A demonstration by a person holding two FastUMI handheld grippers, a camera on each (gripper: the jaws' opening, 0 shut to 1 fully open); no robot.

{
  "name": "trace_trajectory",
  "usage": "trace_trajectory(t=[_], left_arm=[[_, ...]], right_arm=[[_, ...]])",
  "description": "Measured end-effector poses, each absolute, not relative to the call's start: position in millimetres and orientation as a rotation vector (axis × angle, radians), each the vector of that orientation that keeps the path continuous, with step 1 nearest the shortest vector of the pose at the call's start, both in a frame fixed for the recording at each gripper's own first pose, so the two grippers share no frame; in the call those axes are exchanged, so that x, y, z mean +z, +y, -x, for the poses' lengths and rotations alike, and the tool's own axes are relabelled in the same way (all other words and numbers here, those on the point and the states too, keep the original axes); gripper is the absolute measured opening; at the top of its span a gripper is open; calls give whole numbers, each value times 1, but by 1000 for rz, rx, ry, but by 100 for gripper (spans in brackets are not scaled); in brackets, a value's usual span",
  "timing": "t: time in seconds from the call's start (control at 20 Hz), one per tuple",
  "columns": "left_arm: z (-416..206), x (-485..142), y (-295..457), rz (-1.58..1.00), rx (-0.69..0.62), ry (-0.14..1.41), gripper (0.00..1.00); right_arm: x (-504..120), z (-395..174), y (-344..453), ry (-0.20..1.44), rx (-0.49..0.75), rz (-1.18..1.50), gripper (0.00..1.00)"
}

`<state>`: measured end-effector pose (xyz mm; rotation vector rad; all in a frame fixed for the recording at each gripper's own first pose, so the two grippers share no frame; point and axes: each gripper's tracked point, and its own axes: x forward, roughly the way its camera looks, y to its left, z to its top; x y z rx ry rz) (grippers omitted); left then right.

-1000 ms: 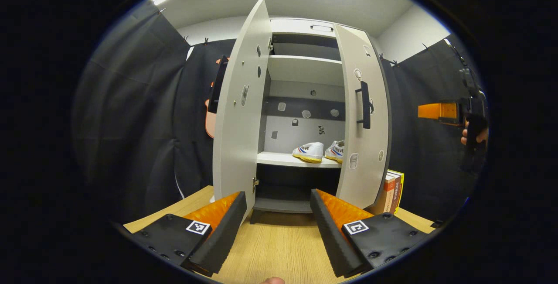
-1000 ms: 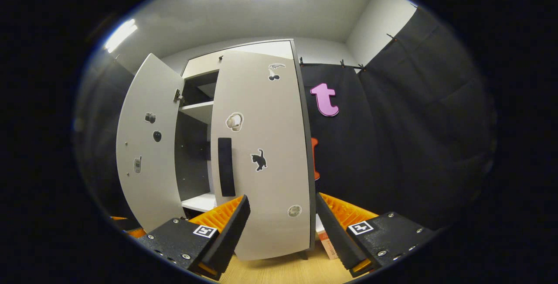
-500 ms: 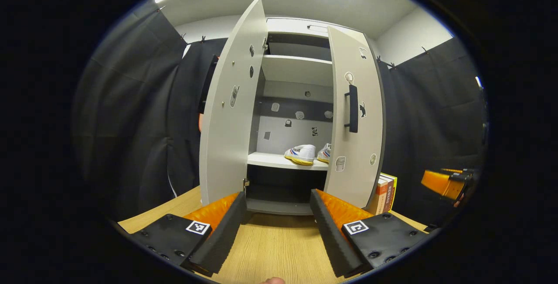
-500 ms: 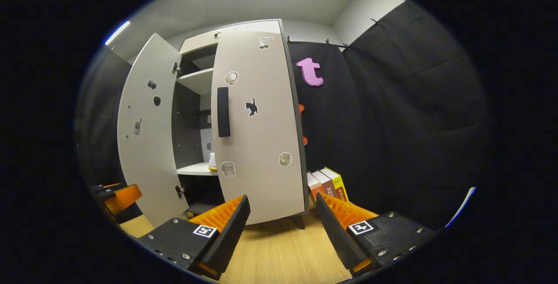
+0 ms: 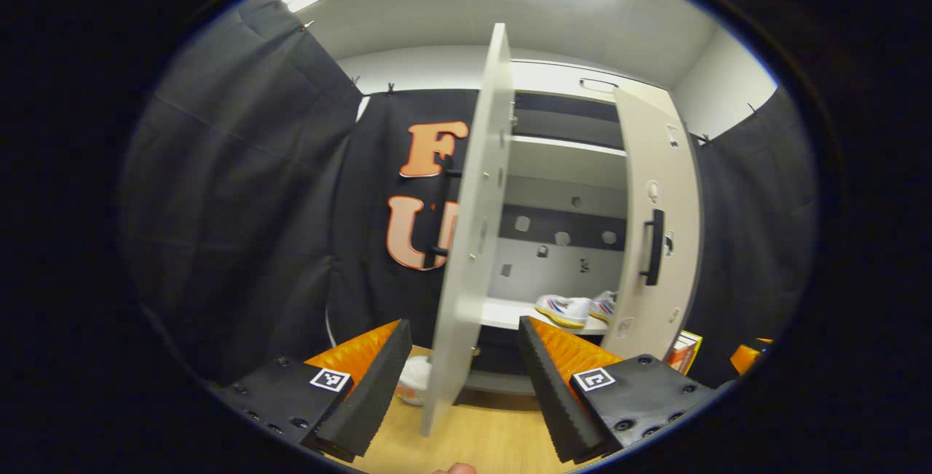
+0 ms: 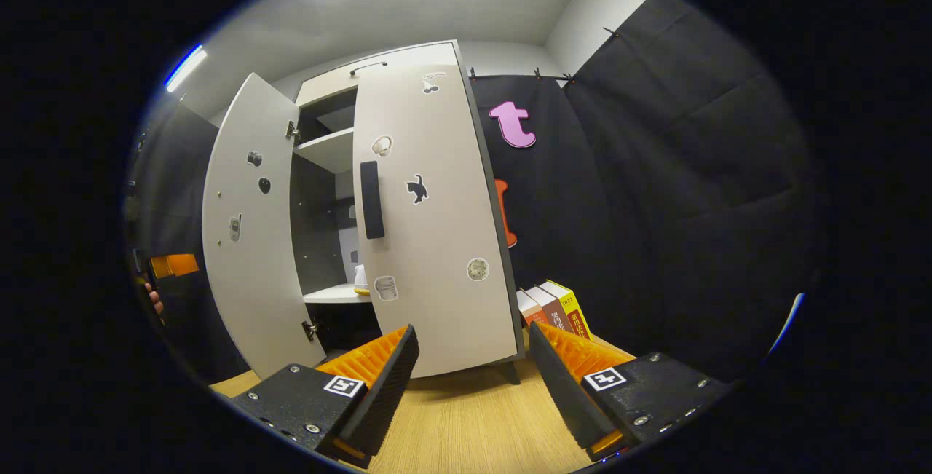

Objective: Grab one shoe with the right hand and put it into the shoe cabinet, grab the other shoe with the left hand and put it into the shoe cabinet; then close the right door with the right hand and the left door with the left hand.

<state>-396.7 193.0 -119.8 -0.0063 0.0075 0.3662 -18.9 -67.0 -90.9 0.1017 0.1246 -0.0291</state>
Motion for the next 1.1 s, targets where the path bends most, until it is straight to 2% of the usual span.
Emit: trace_trajectory(t=[0.05,0.15,0.25,0.3,0.4,0.55,0.7,0.95,1.1], left_arm=[[395,-104,222,-9,429,-31,91],[382,-88,268,-25,517,-61,91],[360,-83,294,-27,542,-46,91],[347,-81,304,-31,540,-36,92],[319,-81,318,-42,520,-18,99],[289,-96,324,-38,498,32,92],[275,-109,316,-31,473,60,95],[276,-105,308,-45,482,16,87],[269,-116,278,34,403,39,90]], right_arm=[[-89,18,-64,122,-18,-101,94],[-87,19,-59,122,1,-97,94],[-81,20,-55,112,14,-89,94],[-78,20,-56,107,9,-78,94],[-73,21,-55,100,11,-64,94],[-70,22,-54,101,17,-60,94],[-70,21,-54,109,17,-37,94],[-68,17,-48,102,33,-32,94],[-69,16,-44,105,52,-50,94]])
